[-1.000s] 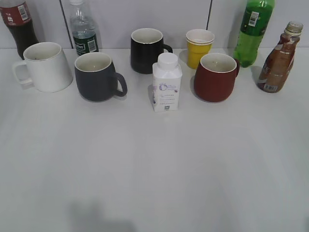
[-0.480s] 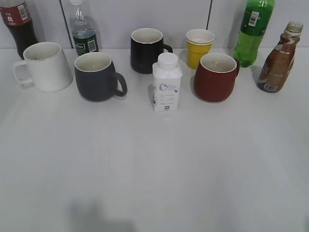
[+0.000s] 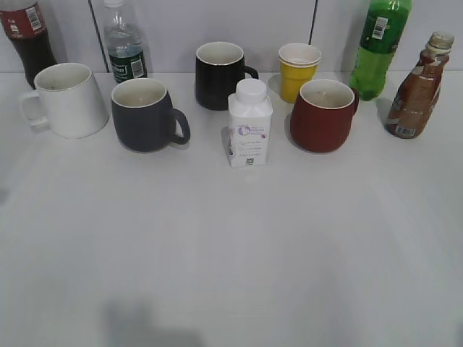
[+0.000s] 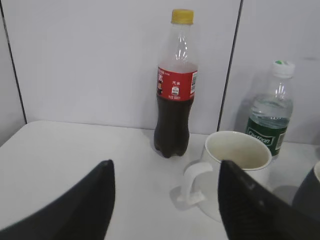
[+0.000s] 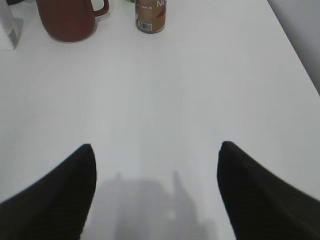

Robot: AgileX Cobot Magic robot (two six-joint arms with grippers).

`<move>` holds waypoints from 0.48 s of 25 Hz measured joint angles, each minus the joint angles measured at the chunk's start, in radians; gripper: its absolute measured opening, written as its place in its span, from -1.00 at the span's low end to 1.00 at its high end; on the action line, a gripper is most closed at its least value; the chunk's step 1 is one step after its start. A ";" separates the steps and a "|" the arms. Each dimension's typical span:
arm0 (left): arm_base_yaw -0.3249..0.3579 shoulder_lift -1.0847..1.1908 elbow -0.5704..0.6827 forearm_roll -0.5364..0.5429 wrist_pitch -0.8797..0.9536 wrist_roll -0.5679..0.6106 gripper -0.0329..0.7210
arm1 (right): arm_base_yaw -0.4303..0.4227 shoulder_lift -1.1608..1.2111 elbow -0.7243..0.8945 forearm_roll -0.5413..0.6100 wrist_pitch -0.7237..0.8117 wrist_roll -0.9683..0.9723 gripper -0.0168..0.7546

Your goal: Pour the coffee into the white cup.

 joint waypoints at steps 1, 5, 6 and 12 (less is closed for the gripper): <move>0.000 0.034 0.000 0.001 -0.028 0.000 0.37 | 0.000 0.000 0.000 0.000 0.000 0.000 0.57; 0.000 0.164 0.000 0.046 -0.123 0.000 0.36 | 0.000 0.000 0.000 0.000 0.000 0.000 0.57; 0.000 0.194 0.000 0.075 -0.147 0.000 0.36 | 0.000 0.000 0.000 0.000 0.000 0.000 0.57; 0.000 0.357 0.000 0.129 -0.282 0.000 0.34 | 0.000 0.000 0.000 0.000 0.000 0.000 0.57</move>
